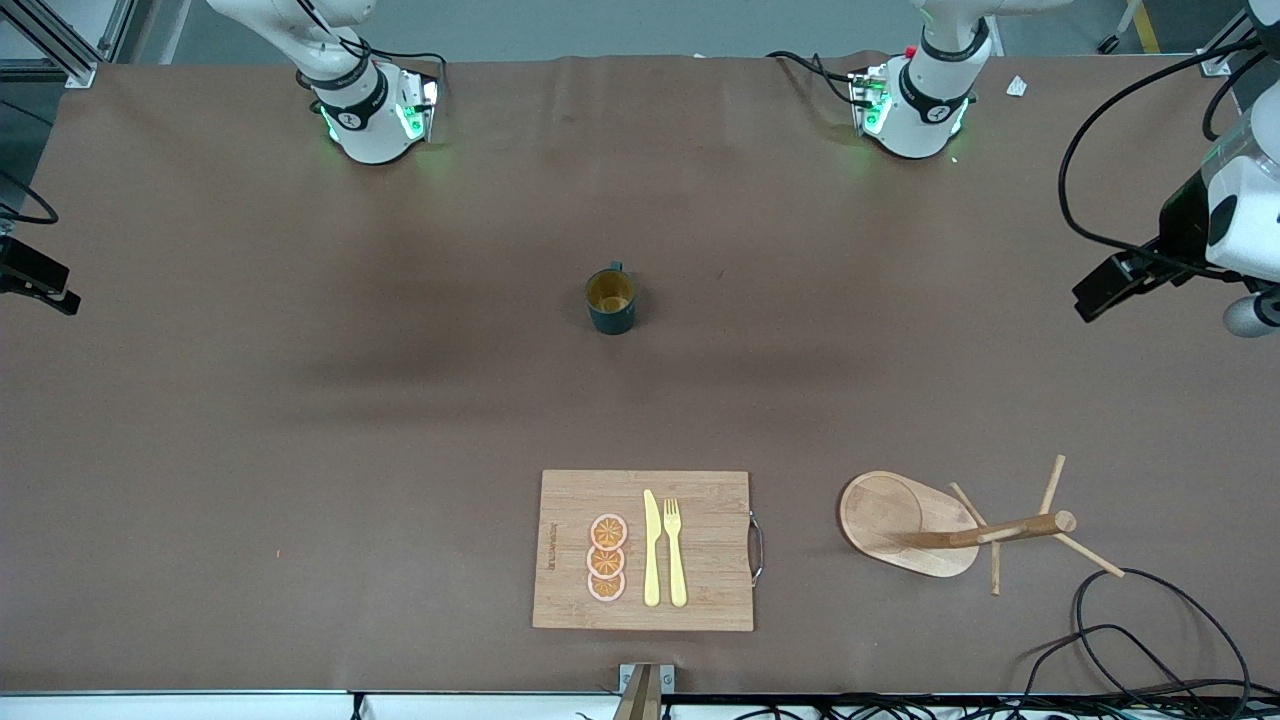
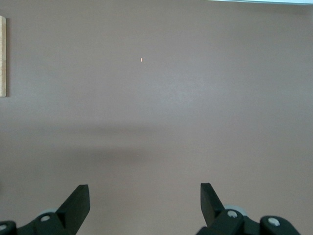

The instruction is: Transfer cup from left to right arm and place

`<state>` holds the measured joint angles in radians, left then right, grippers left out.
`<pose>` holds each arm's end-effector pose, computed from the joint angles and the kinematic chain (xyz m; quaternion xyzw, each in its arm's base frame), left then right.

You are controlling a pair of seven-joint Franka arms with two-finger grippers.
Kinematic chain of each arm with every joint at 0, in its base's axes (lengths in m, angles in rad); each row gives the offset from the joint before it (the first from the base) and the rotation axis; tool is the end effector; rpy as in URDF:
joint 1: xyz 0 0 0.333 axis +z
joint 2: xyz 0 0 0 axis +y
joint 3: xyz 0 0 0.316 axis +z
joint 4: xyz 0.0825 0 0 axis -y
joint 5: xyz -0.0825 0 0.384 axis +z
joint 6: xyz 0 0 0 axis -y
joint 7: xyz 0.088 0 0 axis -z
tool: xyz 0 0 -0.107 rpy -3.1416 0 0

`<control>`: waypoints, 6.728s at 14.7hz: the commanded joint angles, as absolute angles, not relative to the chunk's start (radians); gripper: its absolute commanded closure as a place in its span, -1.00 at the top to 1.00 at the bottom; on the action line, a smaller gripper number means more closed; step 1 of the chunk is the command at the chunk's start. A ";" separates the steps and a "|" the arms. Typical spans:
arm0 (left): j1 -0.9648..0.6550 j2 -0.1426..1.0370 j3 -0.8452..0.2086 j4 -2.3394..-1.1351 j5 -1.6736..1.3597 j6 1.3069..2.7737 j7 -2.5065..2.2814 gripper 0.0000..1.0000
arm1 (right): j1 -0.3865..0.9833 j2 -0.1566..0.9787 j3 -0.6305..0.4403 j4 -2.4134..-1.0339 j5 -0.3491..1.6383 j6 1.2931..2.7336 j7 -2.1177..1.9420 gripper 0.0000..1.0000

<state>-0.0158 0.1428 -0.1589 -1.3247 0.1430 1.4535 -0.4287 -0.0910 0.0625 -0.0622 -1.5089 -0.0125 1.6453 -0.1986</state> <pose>0.5812 -0.0775 0.6492 -0.9890 -0.1350 -0.0118 0.0589 0.5749 -0.0888 0.6254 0.9990 0.0230 0.0350 0.0145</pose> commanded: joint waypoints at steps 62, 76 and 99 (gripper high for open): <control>0.015 -0.041 -0.152 -1.624 -0.022 1.580 -0.189 1.00 | 0.824 0.463 0.003 -1.836 0.137 2.325 1.348 1.00; 0.017 -0.034 -0.144 -1.614 -0.029 1.592 -0.183 1.00 | 0.827 0.529 -0.003 -1.810 0.126 2.313 1.189 -0.99; 0.028 -0.023 -0.137 -1.591 -0.023 1.594 -0.183 1.00 | 0.085 0.522 0.000 -1.675 -0.072 2.185 0.042 -0.96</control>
